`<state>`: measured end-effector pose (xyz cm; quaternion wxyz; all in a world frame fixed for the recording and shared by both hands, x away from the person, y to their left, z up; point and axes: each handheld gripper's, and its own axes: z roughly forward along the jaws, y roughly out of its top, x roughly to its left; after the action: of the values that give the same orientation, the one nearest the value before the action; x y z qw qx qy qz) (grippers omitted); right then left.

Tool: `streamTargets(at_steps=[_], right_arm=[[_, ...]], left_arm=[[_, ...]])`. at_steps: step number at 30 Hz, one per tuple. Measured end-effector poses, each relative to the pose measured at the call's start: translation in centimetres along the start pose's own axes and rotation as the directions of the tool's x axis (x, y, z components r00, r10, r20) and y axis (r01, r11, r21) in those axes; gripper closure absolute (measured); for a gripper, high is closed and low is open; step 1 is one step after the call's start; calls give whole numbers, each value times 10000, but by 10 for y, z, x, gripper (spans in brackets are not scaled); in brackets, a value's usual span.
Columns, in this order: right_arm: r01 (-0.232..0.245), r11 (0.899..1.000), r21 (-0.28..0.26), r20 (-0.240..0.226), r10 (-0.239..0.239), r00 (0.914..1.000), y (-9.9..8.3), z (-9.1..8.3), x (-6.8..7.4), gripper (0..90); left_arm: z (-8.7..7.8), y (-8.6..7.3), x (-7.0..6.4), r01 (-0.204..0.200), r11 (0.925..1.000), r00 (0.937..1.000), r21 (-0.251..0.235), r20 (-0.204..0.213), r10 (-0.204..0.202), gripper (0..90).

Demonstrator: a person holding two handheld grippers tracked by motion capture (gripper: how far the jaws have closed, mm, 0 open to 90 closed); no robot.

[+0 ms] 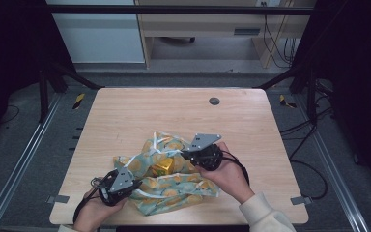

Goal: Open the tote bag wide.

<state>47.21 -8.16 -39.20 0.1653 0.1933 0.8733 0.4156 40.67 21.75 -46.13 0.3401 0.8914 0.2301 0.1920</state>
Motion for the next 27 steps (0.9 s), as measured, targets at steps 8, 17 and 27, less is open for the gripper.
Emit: streamTargets(at_steps=[8, 17, 27], right_arm=[[-66, 10000, -42, -143, 65, 9999, 23, 18, -12, 900], [-329, 9992, -240, -27, 328, 9995, 39, 31, -31, 900], [-614, 9981, 65, 192, 613, 9979, 44, 49, -49, 900]], left_arm=[[0, -1, 2, 9, 10000, 9997, 18, -244, -9, 888], [-2, 1, 1, -83, 9999, 9995, -110, -301, 80, 896], [0, 3, -1, -153, 9999, 9997, -76, -216, 151, 900]])
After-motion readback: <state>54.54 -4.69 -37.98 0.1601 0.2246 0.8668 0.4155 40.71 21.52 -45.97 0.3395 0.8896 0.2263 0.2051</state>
